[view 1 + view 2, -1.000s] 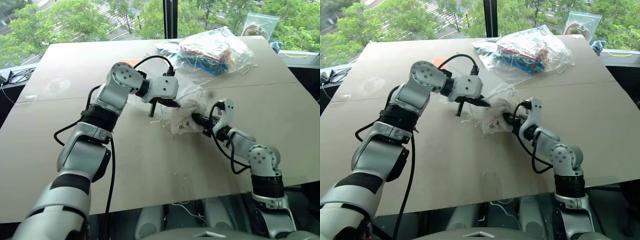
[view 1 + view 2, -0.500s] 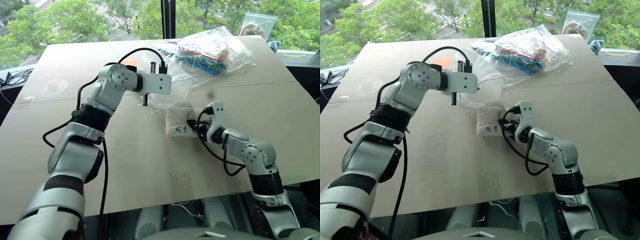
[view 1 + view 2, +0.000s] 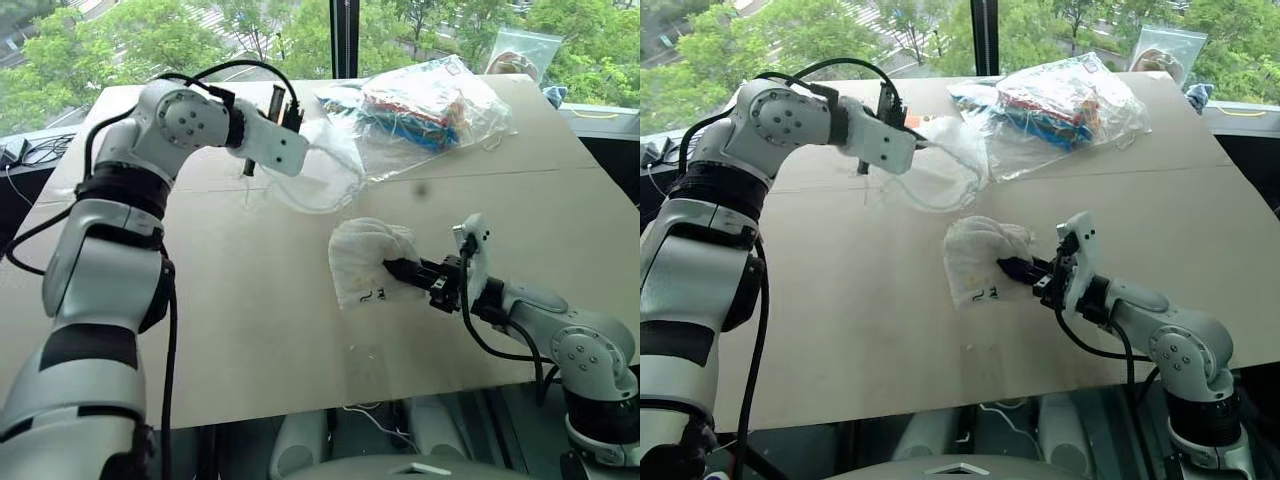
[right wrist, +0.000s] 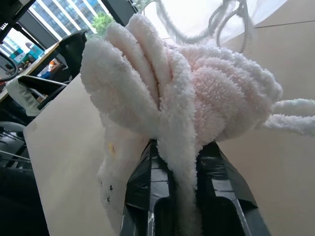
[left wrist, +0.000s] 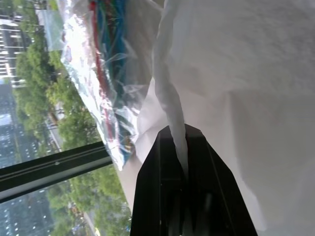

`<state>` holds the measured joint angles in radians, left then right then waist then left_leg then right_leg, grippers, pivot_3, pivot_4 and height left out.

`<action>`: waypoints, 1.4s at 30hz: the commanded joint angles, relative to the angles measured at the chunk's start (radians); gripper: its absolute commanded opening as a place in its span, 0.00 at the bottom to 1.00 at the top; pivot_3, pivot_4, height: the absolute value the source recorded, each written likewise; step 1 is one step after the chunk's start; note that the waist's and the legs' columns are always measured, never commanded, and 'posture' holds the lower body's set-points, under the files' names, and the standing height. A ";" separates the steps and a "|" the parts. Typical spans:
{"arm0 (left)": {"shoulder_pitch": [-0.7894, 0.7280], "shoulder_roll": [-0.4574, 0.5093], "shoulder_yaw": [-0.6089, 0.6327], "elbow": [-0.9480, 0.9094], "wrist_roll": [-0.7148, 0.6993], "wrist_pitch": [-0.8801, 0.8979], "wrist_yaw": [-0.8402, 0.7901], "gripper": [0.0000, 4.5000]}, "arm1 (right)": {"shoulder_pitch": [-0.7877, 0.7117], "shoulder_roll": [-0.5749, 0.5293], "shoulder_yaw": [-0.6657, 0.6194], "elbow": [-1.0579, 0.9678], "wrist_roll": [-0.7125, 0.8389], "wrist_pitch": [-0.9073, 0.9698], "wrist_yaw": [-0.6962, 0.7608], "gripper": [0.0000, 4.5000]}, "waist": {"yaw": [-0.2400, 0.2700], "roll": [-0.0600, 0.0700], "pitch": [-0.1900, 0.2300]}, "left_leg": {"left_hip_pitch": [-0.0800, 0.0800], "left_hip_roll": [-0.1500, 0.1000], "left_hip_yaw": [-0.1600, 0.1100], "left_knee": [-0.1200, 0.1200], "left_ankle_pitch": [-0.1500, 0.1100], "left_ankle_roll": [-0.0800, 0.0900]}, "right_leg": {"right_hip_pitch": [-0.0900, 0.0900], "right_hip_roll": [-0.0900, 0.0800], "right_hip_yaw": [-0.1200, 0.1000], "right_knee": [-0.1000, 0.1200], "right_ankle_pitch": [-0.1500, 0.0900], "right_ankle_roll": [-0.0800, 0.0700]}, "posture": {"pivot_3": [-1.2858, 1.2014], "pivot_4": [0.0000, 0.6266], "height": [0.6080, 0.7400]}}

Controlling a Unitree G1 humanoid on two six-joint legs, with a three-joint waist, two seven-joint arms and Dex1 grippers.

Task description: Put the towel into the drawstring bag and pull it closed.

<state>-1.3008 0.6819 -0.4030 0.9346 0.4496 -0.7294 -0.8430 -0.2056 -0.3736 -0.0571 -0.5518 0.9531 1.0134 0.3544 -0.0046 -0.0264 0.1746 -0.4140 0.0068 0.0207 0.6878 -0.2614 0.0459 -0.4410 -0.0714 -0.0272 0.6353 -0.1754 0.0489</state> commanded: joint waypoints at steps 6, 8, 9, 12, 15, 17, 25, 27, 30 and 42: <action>0.158 -0.090 0.086 -0.183 0.001 0.263 0.272 0.00 | 0.000 0.118 -0.022 -0.029 -0.019 -0.089 -0.142 0.01 | -0.011 0.000 0.000 | -0.002 0.000 0.001 0.000 0.000 0.000 | -0.005 0.000 0.001 0.005 0.000 0.000 | 0.52 0.24 1.00; 0.237 -0.158 0.142 -0.337 -0.167 0.525 0.105 0.00 | -0.014 0.151 -0.025 -0.020 -0.008 -0.090 -0.180 0.01 | -0.010 0.000 0.000 | -0.002 0.000 0.001 0.000 0.000 0.000 | -0.005 0.000 0.001 0.005 0.000 -0.001 | 0.52 0.24 1.00; 0.275 -0.185 0.161 -0.439 -0.241 0.672 0.022 0.00 | -0.022 0.169 -0.025 -0.013 -0.007 -0.088 -0.203 0.01 | -0.009 0.000 0.000 | -0.002 0.001 0.001 0.000 0.000 0.000 | -0.005 0.000 0.001 0.005 0.000 -0.001 | 0.52 0.24 1.00; 0.340 -0.223 0.180 -0.701 -0.384 1.049 -0.134 0.00 | -0.049 0.230 -0.024 0.029 -0.015 -0.071 -0.289 0.01 | -0.009 0.000 0.000 | -0.003 0.002 0.001 0.001 0.000 0.000 | -0.005 -0.001 0.002 0.005 0.000 0.000 | 0.52 0.24 1.00; 0.348 -0.224 0.172 -0.826 -0.425 1.218 -0.178 0.00 | -0.078 0.305 -0.060 0.069 0.000 -0.079 -0.388 0.01 | -0.011 0.000 0.000 | -0.003 0.001 0.001 0.001 0.000 0.000 | -0.005 0.000 0.003 0.005 0.000 -0.001 | 0.52 0.24 1.00; 0.344 -0.222 0.166 -0.861 -0.436 1.261 -0.186 0.00 | -0.099 0.344 -0.090 0.094 0.004 -0.086 -0.452 0.01 | -0.011 0.001 0.000 | -0.001 0.000 0.001 0.000 0.000 0.000 | -0.005 0.001 0.003 0.006 0.000 -0.001 | 0.52 0.24 1.00; 0.360 -0.193 0.150 -0.888 -0.468 1.295 -0.216 0.00 | -0.156 0.425 -0.208 0.193 0.022 -0.108 -0.625 0.01 | -0.012 0.001 0.000 | 0.000 0.000 0.001 0.000 0.000 0.000 | -0.005 0.001 0.004 0.006 0.000 -0.001 | 0.52 0.24 1.00; 0.371 -0.189 0.147 -0.896 -0.479 1.291 -0.228 0.00 | -0.196 0.454 -0.244 0.221 0.057 -0.131 -0.655 0.01 | -0.012 0.001 0.000 | -0.001 0.000 0.002 0.000 0.000 0.000 | -0.005 0.001 0.004 0.006 0.000 -0.001 | 0.52 0.24 1.00; 0.381 -0.189 0.145 -0.913 -0.489 1.298 -0.233 0.00 | -0.236 0.493 -0.277 0.255 0.094 -0.162 -0.684 0.01 | -0.012 0.001 0.000 | 0.000 0.000 0.002 0.000 0.000 0.000 | -0.005 0.001 0.005 0.006 0.000 -0.001 | 0.52 0.24 1.00; 0.392 -0.182 0.148 -0.966 -0.562 1.391 -0.224 0.00 | -0.337 0.580 -0.325 0.376 0.387 -0.237 -0.662 0.01 | -0.013 0.002 0.000 | -0.001 0.001 0.002 -0.001 0.000 0.000 | -0.005 0.001 0.004 0.005 0.000 -0.001 | 0.52 0.24 1.00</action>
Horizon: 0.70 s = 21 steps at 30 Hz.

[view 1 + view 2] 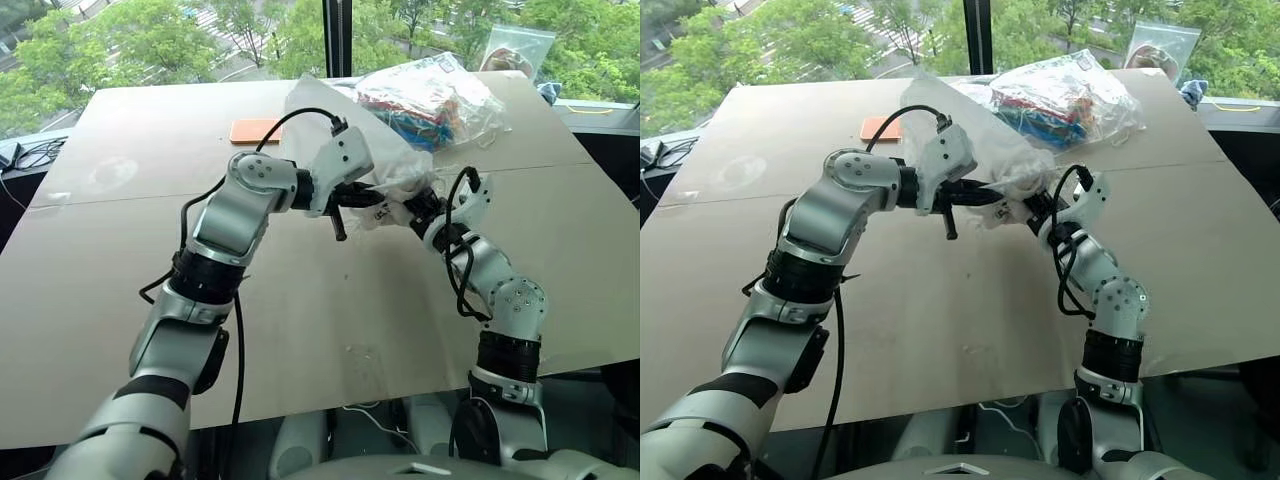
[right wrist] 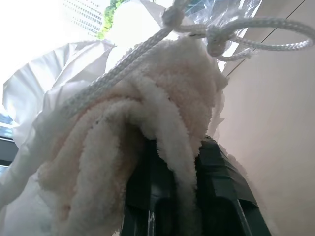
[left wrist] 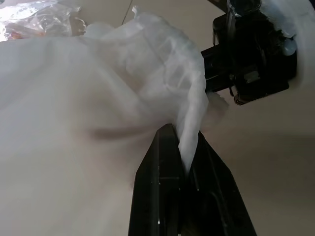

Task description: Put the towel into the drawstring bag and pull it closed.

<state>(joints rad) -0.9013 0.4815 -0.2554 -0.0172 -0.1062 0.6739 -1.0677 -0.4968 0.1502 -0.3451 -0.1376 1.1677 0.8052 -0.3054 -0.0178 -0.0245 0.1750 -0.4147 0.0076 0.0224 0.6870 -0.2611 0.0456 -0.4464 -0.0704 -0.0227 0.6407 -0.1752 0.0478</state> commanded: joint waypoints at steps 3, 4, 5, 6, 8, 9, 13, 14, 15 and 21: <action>-0.002 0.048 -0.008 0.032 0.010 -0.059 -0.007 0.00 | -0.030 0.026 -0.037 -0.049 0.268 -0.036 -0.030 0.01 | -0.003 0.000 0.000 | 0.000 0.000 0.000 0.000 0.000 0.000 | 0.000 0.000 0.000 0.000 0.000 0.000 | 0.52 0.24 1.00; -0.003 0.054 -0.008 0.046 0.011 -0.071 -0.011 0.00 | -0.023 0.017 -0.036 -0.053 0.301 -0.040 -0.038 0.01 | -0.004 0.000 0.000 | 0.001 0.000 0.000 0.000 0.000 0.000 | 0.000 0.000 0.000 0.000 0.000 0.000 | 0.52 0.24 1.00; -0.004 0.057 -0.008 0.057 0.010 -0.077 -0.013 0.00 | -0.017 0.010 -0.036 -0.057 0.330 -0.045 -0.046 0.01 | -0.004 0.000 0.000 | 0.001 0.000 0.000 0.000 0.000 0.000 | 0.000 0.000 0.000 0.000 0.000 0.000 | 0.52 0.24 1.00; -0.008 0.059 -0.009 0.067 0.009 -0.082 -0.015 0.00 | -0.010 -0.002 -0.034 -0.061 0.361 -0.042 -0.054 0.01 | -0.004 0.000 0.000 | 0.001 0.000 0.000 -0.001 0.000 0.000 | 0.000 0.000 0.000 0.000 0.000 0.000 | 0.52 0.24 1.00; -0.032 0.050 0.005 0.087 -0.009 -0.056 -0.014 0.00 | 0.003 -0.028 -0.022 -0.074 0.402 -0.032 -0.057 0.01 | -0.004 0.000 0.000 | 0.000 0.000 0.000 -0.001 0.000 0.000 | 0.000 0.000 0.000 0.000 0.000 0.000 | 0.52 0.24 1.00; -0.053 0.039 0.020 0.105 -0.023 -0.035 -0.009 0.00 | 0.009 -0.040 -0.013 -0.079 0.415 -0.026 -0.058 0.01 | -0.002 0.000 0.000 | 0.000 0.000 0.000 -0.001 0.000 0.000 | 0.000 0.000 0.000 0.000 0.000 0.000 | 0.52 0.24 1.00; -0.112 0.009 0.048 0.140 -0.072 0.036 -0.012 0.00 | 0.016 -0.071 0.034 -0.080 0.420 -0.019 -0.057 0.01 | 0.001 0.000 0.000 | 0.000 0.000 0.000 0.000 0.000 0.000 | 0.000 0.000 0.000 -0.001 0.000 0.000 | 0.52 0.24 1.00; -0.123 -0.002 0.057 0.130 -0.103 0.079 -0.020 0.00 | 0.012 -0.082 0.056 -0.071 0.389 -0.012 -0.049 0.01 | 0.000 0.000 0.000 | 0.000 0.000 0.000 0.000 0.000 0.000 | 0.000 0.000 0.000 -0.001 0.000 0.000 | 0.52 0.24 1.00; -0.130 -0.011 0.063 0.116 -0.131 0.121 -0.029 0.00 | 0.008 -0.085 0.072 -0.062 0.367 -0.013 -0.044 0.01 | -0.001 0.000 0.000 | 0.000 -0.001 0.000 0.000 0.000 0.000 | 0.000 0.000 0.000 -0.001 0.000 0.000 | 0.52 0.24 1.00; -0.122 -0.068 0.123 -0.020 -0.321 0.371 -0.022 0.00 | -0.025 -0.077 0.206 0.045 0.131 -0.060 0.096 0.01 | -0.019 0.000 0.000 | 0.000 0.000 0.000 -0.001 0.000 0.000 | 0.000 0.000 0.000 -0.001 0.000 0.000 | 0.52 0.24 1.00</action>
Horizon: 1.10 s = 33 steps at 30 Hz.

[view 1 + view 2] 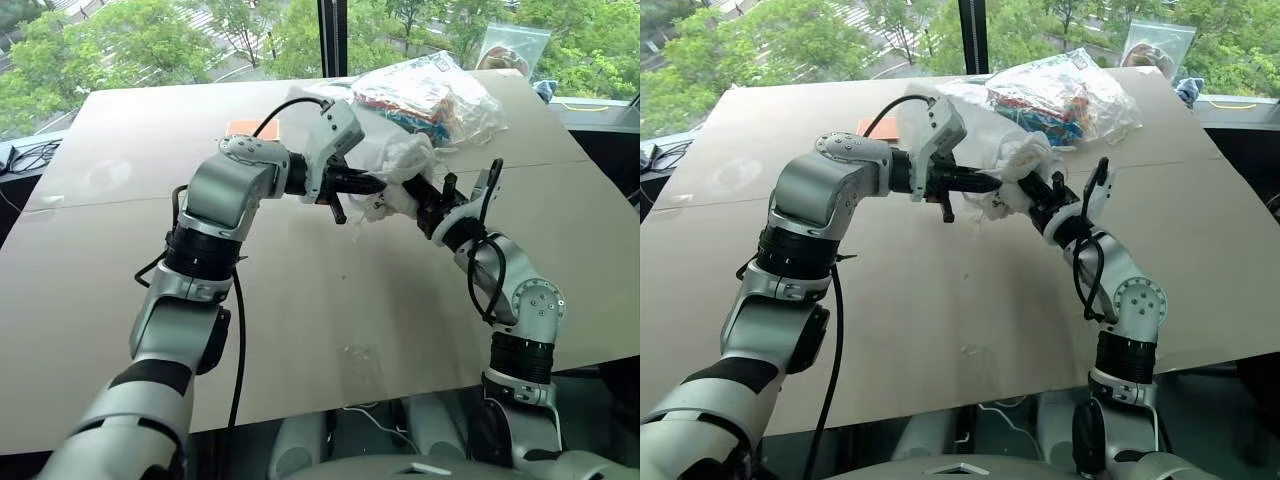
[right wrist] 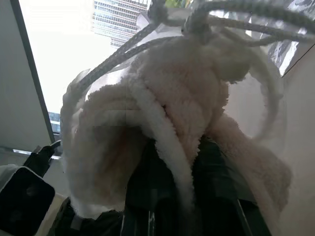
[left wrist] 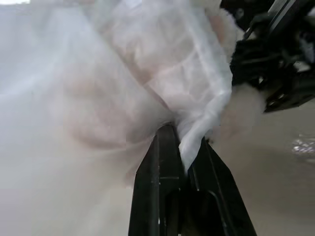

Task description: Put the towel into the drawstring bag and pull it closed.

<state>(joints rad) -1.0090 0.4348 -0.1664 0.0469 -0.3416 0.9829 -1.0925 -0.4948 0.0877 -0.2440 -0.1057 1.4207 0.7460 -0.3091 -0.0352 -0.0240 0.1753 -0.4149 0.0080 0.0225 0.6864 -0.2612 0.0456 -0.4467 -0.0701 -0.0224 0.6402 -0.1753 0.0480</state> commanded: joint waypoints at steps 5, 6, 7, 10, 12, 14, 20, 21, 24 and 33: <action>-0.001 -0.013 0.037 -0.111 -0.107 0.079 0.046 0.00 | 0.008 -0.106 0.282 -0.017 -0.328 0.034 0.300 0.01 | -0.006 0.000 0.000 | 0.001 -0.001 0.001 0.000 0.000 0.000 | 0.000 0.000 0.001 0.000 0.000 0.000 | 0.52 0.24 1.00; 0.005 -0.004 0.033 -0.108 -0.101 0.070 0.051 0.00 | 0.019 -0.130 0.312 -0.037 -0.347 0.056 0.340 0.01 | -0.005 0.000 0.000 | 0.001 -0.001 0.001 0.000 0.000 0.000 | 0.000 0.000 0.001 0.000 0.000 0.000 | 0.52 0.24 1.00; 0.011 0.006 0.027 -0.108 -0.097 0.059 0.054 0.00 | 0.028 -0.151 0.333 -0.053 -0.368 0.067 0.372 0.01 | -0.005 0.000 0.000 | 0.000 -0.001 0.000 0.000 0.000 0.000 | 0.000 0.000 0.001 0.000 0.000 0.000 | 0.52 0.24 1.00; 0.038 0.040 0.001 -0.112 -0.083 0.023 0.047 0.00 | 0.048 -0.170 0.334 -0.074 -0.382 0.077 0.431 0.01 | -0.005 0.000 0.000 | 0.001 -0.001 0.001 0.000 0.000 0.000 | 0.000 0.000 0.001 0.000 0.000 0.000 | 0.52 0.24 1.00; 0.059 0.068 -0.016 -0.104 -0.064 -0.010 0.042 0.00 | 0.060 -0.186 0.325 -0.089 -0.384 0.088 0.469 0.01 | -0.004 0.000 0.000 | 0.001 -0.001 0.001 0.000 0.000 0.000 | 0.000 0.000 0.001 0.000 0.000 0.000 | 0.52 0.24 1.00; 0.067 0.086 -0.018 -0.093 -0.061 -0.029 0.040 0.00 | 0.064 -0.209 0.338 -0.087 -0.430 0.084 0.497 0.01 | -0.002 0.000 0.000 | 0.001 0.000 0.001 0.000 0.000 0.000 | 0.000 0.000 0.001 0.000 0.000 0.000 | 0.52 0.24 1.00; 0.087 0.124 -0.030 -0.097 -0.058 -0.061 0.034 0.00 | 0.060 -0.223 0.365 -0.072 -0.502 0.061 0.611 0.01 | -0.001 0.000 0.000 | 0.000 -0.001 0.000 0.000 0.000 0.000 | 0.000 0.000 0.001 0.000 0.000 0.000 | 0.52 0.24 1.00; 0.088 0.132 -0.028 -0.096 -0.063 -0.057 0.032 0.00 | 0.055 -0.214 0.343 -0.045 -0.510 0.059 0.595 0.01 | -0.002 0.000 0.000 | 0.001 -0.001 0.001 0.000 0.000 0.000 | 0.000 0.000 0.001 0.000 0.000 0.000 | 0.52 0.24 1.00; 0.083 0.157 -0.017 -0.099 -0.090 -0.038 0.009 0.00 | 0.036 -0.197 0.267 0.035 -0.543 0.031 0.551 0.01 | -0.001 0.000 0.000 | 0.001 -0.001 0.001 0.000 0.000 0.000 | 0.000 0.000 0.001 0.000 0.000 0.000 | 0.52 0.24 1.00; 0.068 0.255 -0.112 0.081 0.091 -0.287 -0.037 0.00 | 0.065 -0.279 0.208 0.039 -0.701 0.054 0.452 0.01 | 0.002 0.000 0.000 | 0.000 -0.002 0.001 0.000 0.000 0.000 | 0.000 0.000 0.001 0.000 0.000 0.000 | 0.52 0.24 1.00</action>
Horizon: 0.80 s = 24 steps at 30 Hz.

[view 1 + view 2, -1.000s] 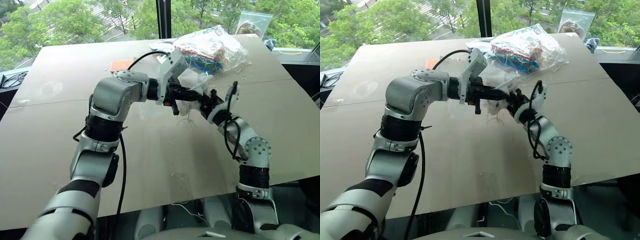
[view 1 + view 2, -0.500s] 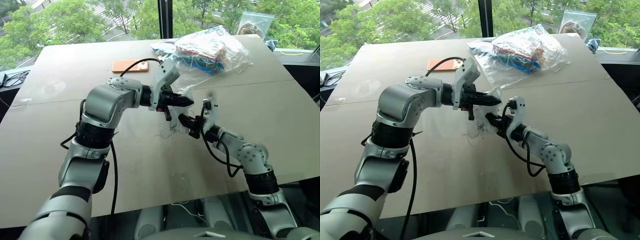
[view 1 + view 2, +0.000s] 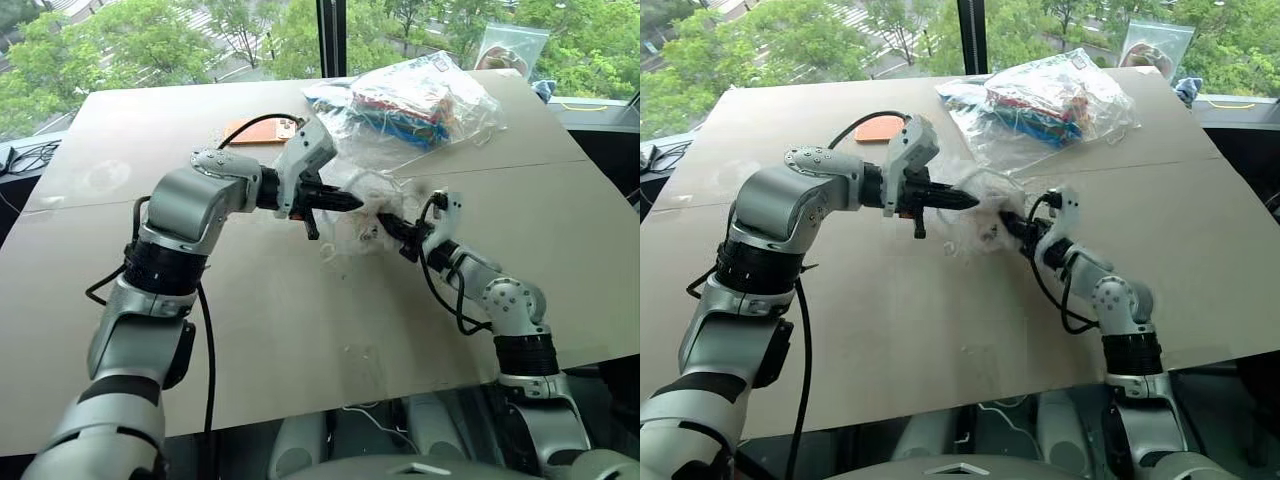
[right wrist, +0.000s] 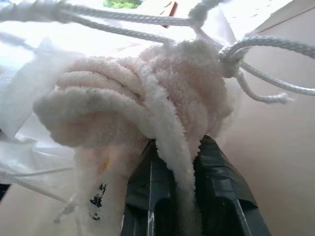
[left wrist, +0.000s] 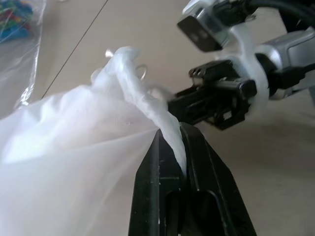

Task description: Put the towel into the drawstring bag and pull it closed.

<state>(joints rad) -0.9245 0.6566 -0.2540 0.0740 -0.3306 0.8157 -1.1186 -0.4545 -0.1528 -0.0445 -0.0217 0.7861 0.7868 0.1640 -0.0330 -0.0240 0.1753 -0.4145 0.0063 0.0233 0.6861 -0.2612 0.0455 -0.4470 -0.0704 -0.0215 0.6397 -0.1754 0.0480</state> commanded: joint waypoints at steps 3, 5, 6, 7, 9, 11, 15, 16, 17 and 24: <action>-0.032 0.024 -0.029 0.147 0.127 -0.170 0.013 0.00 | 0.066 -0.060 -0.006 -0.107 -0.060 0.054 -0.021 0.01 | 0.001 0.000 0.000 | 0.000 0.000 0.000 0.000 0.000 0.000 | 0.000 0.000 0.000 0.000 0.000 0.000 | 0.52 0.24 1.00; -0.044 0.006 -0.026 0.203 0.154 -0.199 0.032 0.00 | 0.097 -0.096 0.007 -0.174 -0.070 0.085 -0.008 0.01 | 0.002 0.000 0.000 | 0.000 0.000 0.000 0.000 0.000 0.000 | 0.000 0.000 0.000 0.000 0.000 0.000 | 0.52 0.24 1.00; -0.050 -0.002 -0.025 0.223 0.163 -0.210 0.035 0.00 | 0.114 -0.123 0.020 -0.211 -0.081 0.100 0.001 0.01 | 0.004 0.000 0.000 | 0.000 0.000 0.000 0.000 0.000 0.000 | 0.000 0.000 0.000 0.000 0.000 0.000 | 0.52 0.24 1.00; -0.054 -0.010 -0.022 0.238 0.166 -0.218 0.033 0.00 | 0.129 -0.147 0.033 -0.243 -0.090 0.111 0.011 0.01 | 0.006 0.000 0.000 | 0.000 0.000 0.000 0.000 0.000 0.000 | 0.000 0.000 0.000 -0.001 0.000 0.000 | 0.52 0.24 1.00; -0.060 -0.030 -0.003 0.256 0.150 -0.212 0.023 0.00 | 0.149 -0.183 0.050 -0.288 -0.109 0.125 0.023 0.01 | 0.013 0.000 0.000 | -0.001 0.000 0.000 0.000 0.000 0.000 | 0.000 0.000 0.000 -0.001 0.000 0.000 | 0.52 0.24 1.00; -0.067 -0.044 0.013 0.268 0.129 -0.186 0.007 0.00 | 0.161 -0.208 0.056 -0.318 -0.104 0.137 0.049 0.01 | 0.017 0.000 0.000 | -0.001 0.000 0.000 0.000 0.000 0.000 | 0.000 0.000 0.000 -0.001 0.000 0.000 | 0.52 0.24 1.00; -0.086 -0.066 0.018 0.251 0.104 -0.143 -0.023 0.00 | 0.143 -0.194 0.030 -0.334 -0.085 0.161 0.047 0.38 | 0.017 0.000 0.000 | -0.001 0.000 0.000 0.000 0.000 0.000 | 0.000 0.000 -0.001 -0.001 0.000 0.000 | 0.52 0.24 1.00; -0.082 -0.068 0.011 0.228 0.102 -0.144 -0.034 0.00 | 0.130 -0.165 0.013 -0.321 -0.074 0.177 0.018 0.48 | 0.016 0.000 0.000 | -0.001 0.000 0.000 0.000 0.000 0.000 | 0.000 0.000 -0.001 -0.001 0.000 0.000 | 0.52 0.24 1.00; -0.077 -0.068 0.006 0.212 0.103 -0.146 -0.041 0.00 | 0.122 -0.143 0.000 -0.312 -0.070 0.189 -0.001 0.59 | 0.016 0.000 0.000 | -0.001 0.000 0.000 0.000 0.000 0.000 | 0.000 0.000 -0.001 -0.001 0.000 0.000 | 0.52 0.24 1.00; -0.009 -0.063 -0.037 0.064 0.146 -0.221 -0.048 0.00 | 0.074 0.090 -0.092 -0.219 -0.015 0.244 -0.134 0.72 | 0.016 0.000 0.000 | 0.000 0.000 0.000 0.000 0.000 0.000 | 0.000 0.000 0.000 -0.001 0.000 0.000 | 0.52 0.24 1.00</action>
<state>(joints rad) -0.9411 0.5825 -0.2887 0.1844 -0.1948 0.6288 -1.1618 -0.3627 -0.0806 -0.0923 -0.2331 0.7356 1.0252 0.0616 -0.0170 -0.0242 0.1753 -0.4149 0.0068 0.0233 0.6859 -0.2612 0.0457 -0.4468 -0.0702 -0.0216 0.6391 -0.1753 0.0480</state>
